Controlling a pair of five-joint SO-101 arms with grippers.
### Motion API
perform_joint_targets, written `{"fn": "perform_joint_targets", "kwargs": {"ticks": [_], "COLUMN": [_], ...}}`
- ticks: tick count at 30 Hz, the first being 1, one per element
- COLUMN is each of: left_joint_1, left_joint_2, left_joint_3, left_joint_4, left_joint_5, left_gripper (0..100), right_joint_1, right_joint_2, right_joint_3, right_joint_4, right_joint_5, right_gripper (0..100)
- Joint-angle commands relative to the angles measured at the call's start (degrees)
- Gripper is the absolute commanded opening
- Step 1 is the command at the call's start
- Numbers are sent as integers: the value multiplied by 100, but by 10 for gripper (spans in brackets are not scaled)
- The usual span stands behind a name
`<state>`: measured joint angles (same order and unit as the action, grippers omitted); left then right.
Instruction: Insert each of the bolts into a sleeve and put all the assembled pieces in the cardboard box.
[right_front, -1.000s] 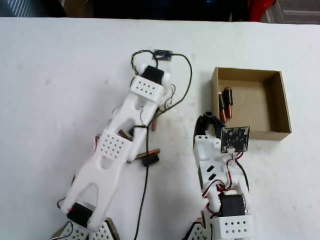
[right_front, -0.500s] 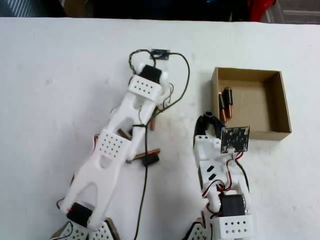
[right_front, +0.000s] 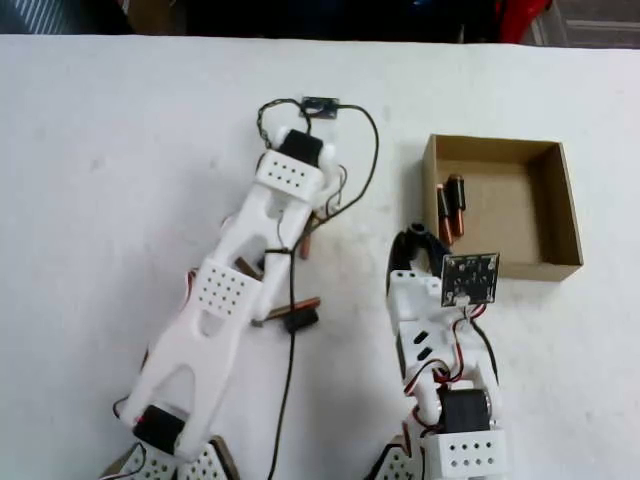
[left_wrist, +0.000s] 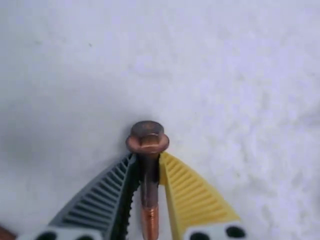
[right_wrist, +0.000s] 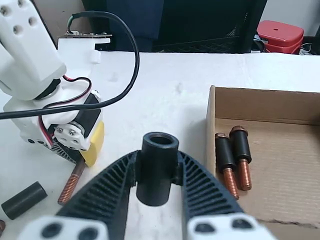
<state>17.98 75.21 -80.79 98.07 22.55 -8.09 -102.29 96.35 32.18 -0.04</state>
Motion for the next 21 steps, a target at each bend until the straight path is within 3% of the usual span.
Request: {"fn": "perform_joint_targets", "kwargs": {"ticks": [1,4,11,21], "left_joint_1": [-136,-127,145,215], "left_joint_2": [-48,-101,-215,-251], "left_joint_3": [0,-44,-580,-1486], "left_joint_4": [-149,-97,404,440], "left_joint_5": [18,-26,-1222,-1732], "left_gripper": [23,23,23,23], "right_joint_1": [40,40,40,-84], "right_joint_2": [-66,-66,-66,-66], "right_joint_3": [53,53,53,53], "right_joint_4": [-4,-4,-4,-4], "right_joint_5": [-9,-9,-9,-44], "right_gripper": [17,17,17,17]}}
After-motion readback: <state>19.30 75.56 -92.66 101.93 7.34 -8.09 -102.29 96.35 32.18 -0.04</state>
